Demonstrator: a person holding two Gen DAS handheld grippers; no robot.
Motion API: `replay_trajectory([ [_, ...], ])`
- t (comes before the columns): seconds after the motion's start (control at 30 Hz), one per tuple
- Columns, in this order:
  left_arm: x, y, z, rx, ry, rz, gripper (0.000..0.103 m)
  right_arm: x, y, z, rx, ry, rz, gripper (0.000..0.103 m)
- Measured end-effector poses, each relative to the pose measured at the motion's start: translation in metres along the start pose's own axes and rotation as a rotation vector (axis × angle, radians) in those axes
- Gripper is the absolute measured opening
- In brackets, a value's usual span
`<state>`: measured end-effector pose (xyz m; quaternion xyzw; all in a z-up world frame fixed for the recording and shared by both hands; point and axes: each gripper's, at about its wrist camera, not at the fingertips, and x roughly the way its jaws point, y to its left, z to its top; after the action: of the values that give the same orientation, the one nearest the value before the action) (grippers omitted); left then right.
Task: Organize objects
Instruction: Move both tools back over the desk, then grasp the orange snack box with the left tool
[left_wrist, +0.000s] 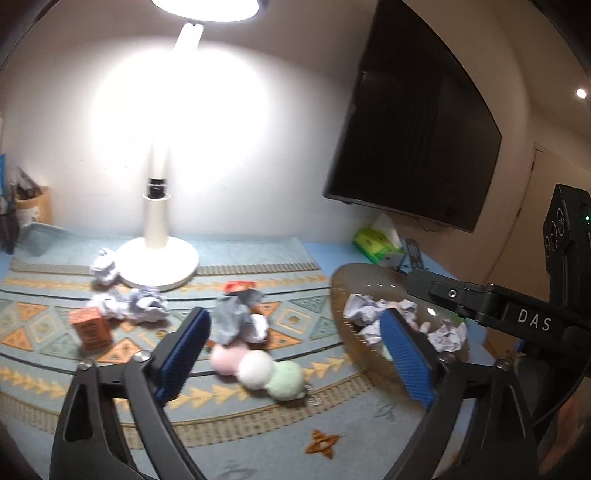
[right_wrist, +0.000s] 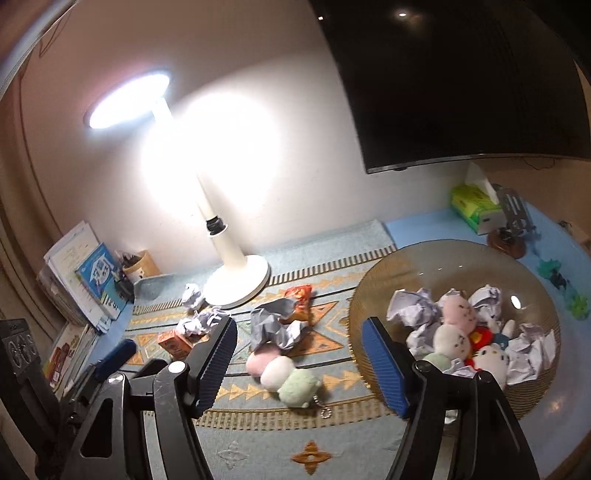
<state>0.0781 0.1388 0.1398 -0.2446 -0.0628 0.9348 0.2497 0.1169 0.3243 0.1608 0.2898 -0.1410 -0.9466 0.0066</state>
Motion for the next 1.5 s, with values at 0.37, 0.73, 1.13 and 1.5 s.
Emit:
replay_trajectory([
  [0.37,-0.027,0.141,-0.062,-0.009,0.067,0.385,0.102,0.094,0.059,-0.075,-0.067,0.124,0.052,0.069],
  [0.73,-0.009,0.166,-0.076,-0.122,0.184,0.378,0.102,0.126,0.061,-0.089,-0.065,0.186,0.004,0.080],
  [1.13,0.039,0.165,-0.025,-0.081,0.209,0.398,0.102,0.109,0.058,-0.087,-0.058,0.109,-0.034,0.087],
  [1.5,0.099,0.185,-0.024,-0.150,0.279,0.399,0.041,0.108,0.041,-0.082,0.025,0.104,0.038,0.088],
])
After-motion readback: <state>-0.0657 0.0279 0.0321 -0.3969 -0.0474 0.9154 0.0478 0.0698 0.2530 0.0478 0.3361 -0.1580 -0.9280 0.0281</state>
